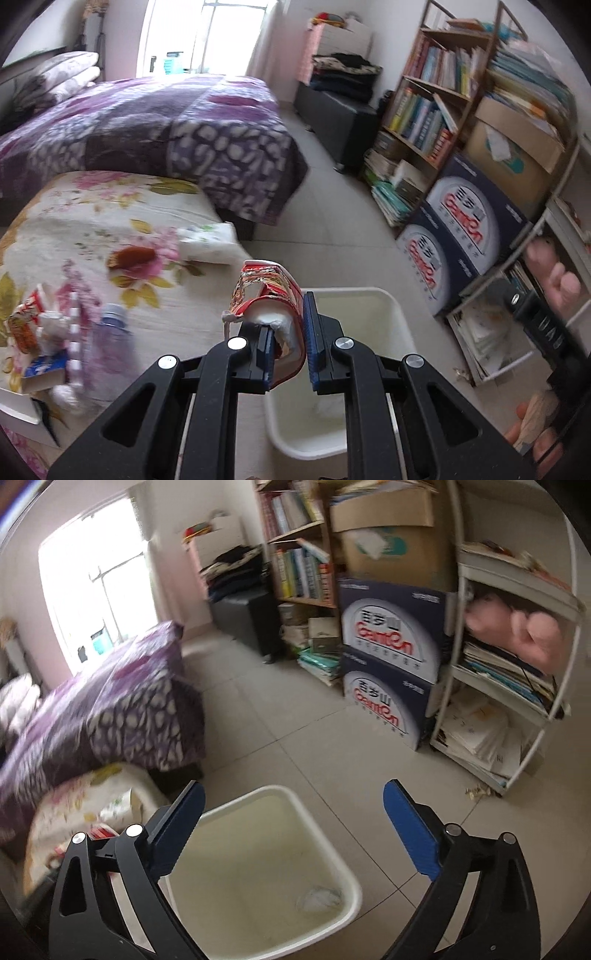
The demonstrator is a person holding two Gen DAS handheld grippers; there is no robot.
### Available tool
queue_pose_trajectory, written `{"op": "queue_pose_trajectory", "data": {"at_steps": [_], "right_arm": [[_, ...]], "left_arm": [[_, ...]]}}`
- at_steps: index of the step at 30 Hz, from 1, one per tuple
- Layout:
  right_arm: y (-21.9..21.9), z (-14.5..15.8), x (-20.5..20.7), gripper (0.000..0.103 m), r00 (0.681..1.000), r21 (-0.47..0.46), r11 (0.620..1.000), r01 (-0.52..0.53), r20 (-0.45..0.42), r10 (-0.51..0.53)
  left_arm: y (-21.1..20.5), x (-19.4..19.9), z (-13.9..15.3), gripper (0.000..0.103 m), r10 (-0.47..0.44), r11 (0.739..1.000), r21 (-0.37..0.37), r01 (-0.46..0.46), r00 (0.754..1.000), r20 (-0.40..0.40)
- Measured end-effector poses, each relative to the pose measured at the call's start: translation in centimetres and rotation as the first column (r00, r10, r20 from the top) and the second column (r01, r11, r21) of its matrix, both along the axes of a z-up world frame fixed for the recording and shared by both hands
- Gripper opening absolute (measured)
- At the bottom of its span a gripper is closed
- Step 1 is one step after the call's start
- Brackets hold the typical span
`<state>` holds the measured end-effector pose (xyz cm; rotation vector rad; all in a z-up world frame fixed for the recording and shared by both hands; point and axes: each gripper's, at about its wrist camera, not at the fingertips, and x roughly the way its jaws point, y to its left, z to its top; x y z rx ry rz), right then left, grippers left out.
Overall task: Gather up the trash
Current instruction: 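Lower the red cup into the white bin and open the left gripper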
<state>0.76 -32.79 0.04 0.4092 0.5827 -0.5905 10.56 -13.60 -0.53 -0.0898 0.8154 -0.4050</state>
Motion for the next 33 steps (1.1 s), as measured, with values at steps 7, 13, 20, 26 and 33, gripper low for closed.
{"op": "queue_pose_trajectory", "data": {"at_steps": [7, 13, 20, 26, 33], "right_arm": [[-4.0, 0.8, -1.8, 0.095, 0.995, 0.111, 0.991, 0.073, 0.057, -0.079], [-5.4, 0.9, -2.7, 0.095, 0.99, 0.152, 0.983, 0.102, 0.078, -0.115], [-4.0, 0.5, -1.8, 0.095, 0.996, 0.123, 0.99, 0.07, 0.047, -0.077], [-0.8, -0.1, -0.3, 0.096, 1.0, 0.048, 0.999, 0.009, 0.007, -0.009], [4.1, -0.7, 1.4, 0.096, 0.995, -0.027, 0.995, -0.097, -0.035, 0.096]], "left_arm": [[-4.5, -0.1, -1.1, 0.014, -0.095, 0.995, -0.005, 0.095, 0.994, -0.054], [-7.0, 0.4, -1.2, 0.038, -0.18, 0.982, -0.08, 0.172, 0.977, -0.11], [-5.7, -0.4, -0.8, 0.061, -0.102, 0.995, 0.01, 0.102, 0.994, -0.051], [-2.3, -0.7, -0.3, 0.068, 0.026, 0.995, 0.094, -0.028, 0.999, 0.018], [2.6, -0.9, 0.1, 0.078, 0.153, 0.969, 0.183, -0.166, 0.985, 0.079]]}}
